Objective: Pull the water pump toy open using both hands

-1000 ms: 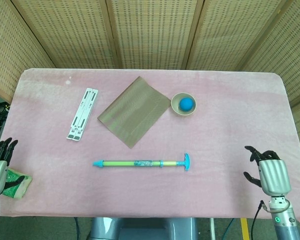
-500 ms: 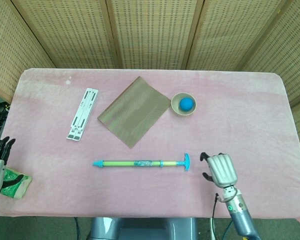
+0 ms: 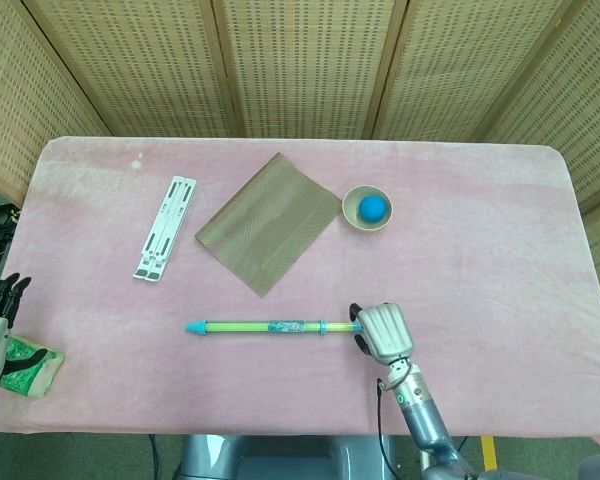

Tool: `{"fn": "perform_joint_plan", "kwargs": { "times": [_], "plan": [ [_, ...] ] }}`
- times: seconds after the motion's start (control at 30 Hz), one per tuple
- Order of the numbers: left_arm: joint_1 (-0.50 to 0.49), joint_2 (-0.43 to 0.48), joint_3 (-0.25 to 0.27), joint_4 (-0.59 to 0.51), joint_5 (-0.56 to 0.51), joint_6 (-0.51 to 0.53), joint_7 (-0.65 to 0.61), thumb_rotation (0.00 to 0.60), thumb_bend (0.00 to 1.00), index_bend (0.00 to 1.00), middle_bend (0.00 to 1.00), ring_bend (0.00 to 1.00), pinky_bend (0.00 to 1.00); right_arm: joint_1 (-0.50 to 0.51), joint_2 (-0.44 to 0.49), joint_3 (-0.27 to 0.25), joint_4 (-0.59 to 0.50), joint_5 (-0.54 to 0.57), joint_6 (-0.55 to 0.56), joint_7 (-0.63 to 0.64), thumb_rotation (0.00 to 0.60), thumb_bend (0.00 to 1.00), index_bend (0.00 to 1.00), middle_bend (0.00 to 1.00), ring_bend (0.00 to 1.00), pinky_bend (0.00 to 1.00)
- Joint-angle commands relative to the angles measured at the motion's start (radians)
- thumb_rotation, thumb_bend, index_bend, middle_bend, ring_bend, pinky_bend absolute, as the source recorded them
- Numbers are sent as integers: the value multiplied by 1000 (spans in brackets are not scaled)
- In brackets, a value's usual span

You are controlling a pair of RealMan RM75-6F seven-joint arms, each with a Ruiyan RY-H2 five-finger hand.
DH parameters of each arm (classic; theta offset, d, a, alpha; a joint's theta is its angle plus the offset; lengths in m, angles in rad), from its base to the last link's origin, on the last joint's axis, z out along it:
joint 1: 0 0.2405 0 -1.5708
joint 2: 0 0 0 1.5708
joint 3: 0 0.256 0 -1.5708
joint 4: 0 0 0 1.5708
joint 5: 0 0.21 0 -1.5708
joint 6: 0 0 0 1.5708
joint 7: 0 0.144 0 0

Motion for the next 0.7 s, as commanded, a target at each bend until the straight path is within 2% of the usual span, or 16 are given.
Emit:
{"fn": "perform_joint_plan", "kwargs": {
  "times": [0.03, 0.5, 0.7],
  "plan": [
    [-2, 0, -2, 2, -7, -6, -4, 600, 125, 0, 0, 0, 0, 15, -16, 9, 17, 28, -14, -17, 600, 468, 492, 1000, 1000, 720],
    [-14, -8, -5, 16, -31, -32, 1, 600, 125, 0, 0, 0, 0, 54, -53, 17, 103, 151, -45, -49, 600, 472, 463, 1000, 1000, 721],
    [-16, -11, -5, 16, -35, -34, 6, 600, 124, 0, 0, 0, 0, 62, -59, 13, 136, 177, -48, -44, 600, 493, 506, 1000, 1000, 721]
  ]
}}
